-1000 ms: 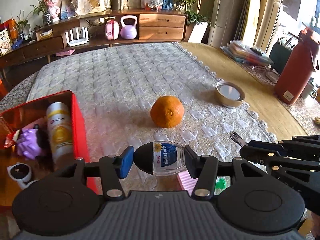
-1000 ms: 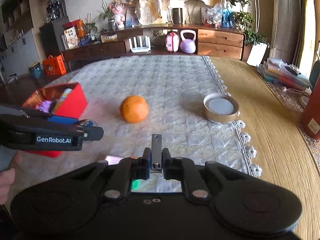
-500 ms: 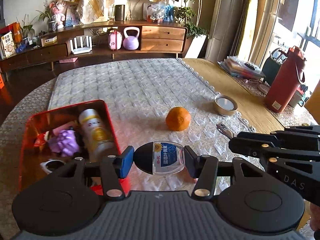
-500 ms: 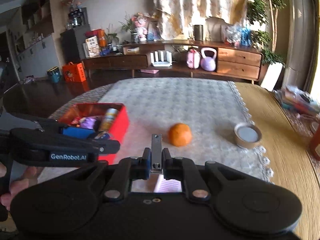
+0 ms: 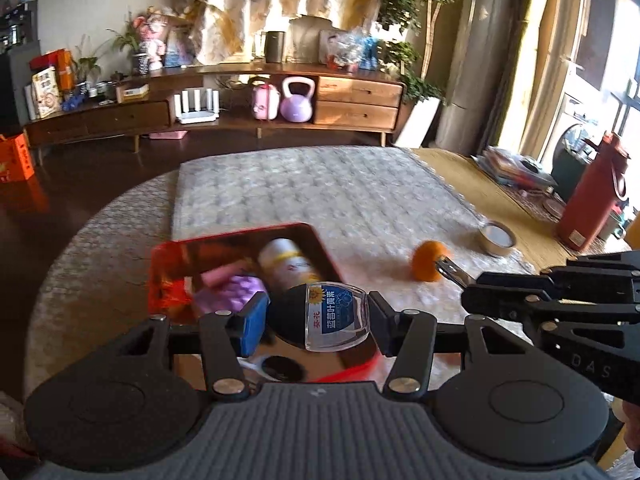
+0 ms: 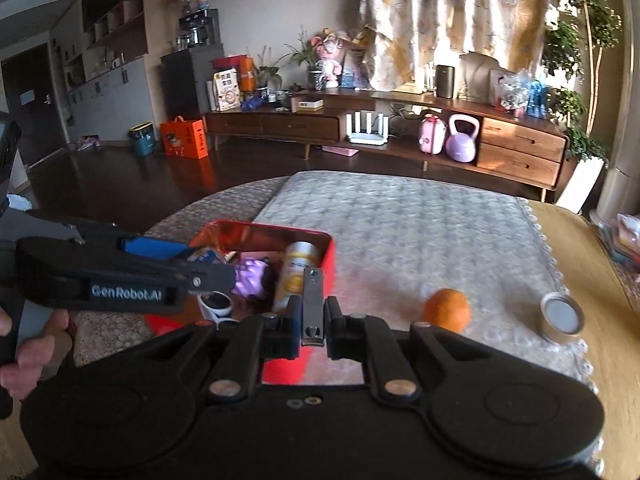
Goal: Organize rigid objects
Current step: 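Carry the bottle and nail clipper over the red tin with both tools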
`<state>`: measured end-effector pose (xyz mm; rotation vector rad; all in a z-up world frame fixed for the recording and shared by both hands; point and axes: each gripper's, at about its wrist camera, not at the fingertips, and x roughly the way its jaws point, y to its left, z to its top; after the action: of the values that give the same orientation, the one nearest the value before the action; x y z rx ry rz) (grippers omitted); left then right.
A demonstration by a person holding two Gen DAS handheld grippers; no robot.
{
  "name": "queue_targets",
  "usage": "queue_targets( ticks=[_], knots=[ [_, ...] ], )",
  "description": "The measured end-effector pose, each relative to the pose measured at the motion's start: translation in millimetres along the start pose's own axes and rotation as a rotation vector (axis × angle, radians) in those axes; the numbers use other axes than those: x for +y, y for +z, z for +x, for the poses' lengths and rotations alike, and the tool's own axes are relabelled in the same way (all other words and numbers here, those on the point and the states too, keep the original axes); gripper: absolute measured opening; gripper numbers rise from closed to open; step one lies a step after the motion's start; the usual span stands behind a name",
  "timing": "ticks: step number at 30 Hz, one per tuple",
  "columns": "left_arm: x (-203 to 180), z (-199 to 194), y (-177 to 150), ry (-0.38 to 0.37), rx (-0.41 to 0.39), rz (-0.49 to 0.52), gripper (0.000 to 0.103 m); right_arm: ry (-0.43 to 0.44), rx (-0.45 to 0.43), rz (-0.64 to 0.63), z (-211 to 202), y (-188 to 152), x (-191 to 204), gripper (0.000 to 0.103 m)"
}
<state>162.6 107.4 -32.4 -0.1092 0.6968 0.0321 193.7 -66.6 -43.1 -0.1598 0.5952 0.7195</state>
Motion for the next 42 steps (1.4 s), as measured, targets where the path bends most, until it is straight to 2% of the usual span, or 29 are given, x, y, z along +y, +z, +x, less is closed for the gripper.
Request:
queue_targets(
  ticks=[6, 16, 26, 42],
  knots=[
    [39.8, 10.3, 7.0, 0.037, 0.005, -0.022, 0.053, 0.025, 0.03, -0.017, 25.4, 4.9, 17.8, 0.011],
    [79.0, 59.0, 18.5, 0.081, 0.039, -0.059, 0.053, 0.047, 0.117, -0.046, 84.3, 9.7, 35.9, 0.011],
    [83.8, 105.8, 25.0, 0.101, 0.072, -0.045, 0.053, 0.063, 0.197, -0.105, 127.4, 2.1, 52.5, 0.011],
    [91.9, 145.7, 21.2, 0.11, 0.119, -0.062, 0.053, 0.093, 0.24, -0.127, 140.4, -8.4, 58.3, 0.013]
  ],
)
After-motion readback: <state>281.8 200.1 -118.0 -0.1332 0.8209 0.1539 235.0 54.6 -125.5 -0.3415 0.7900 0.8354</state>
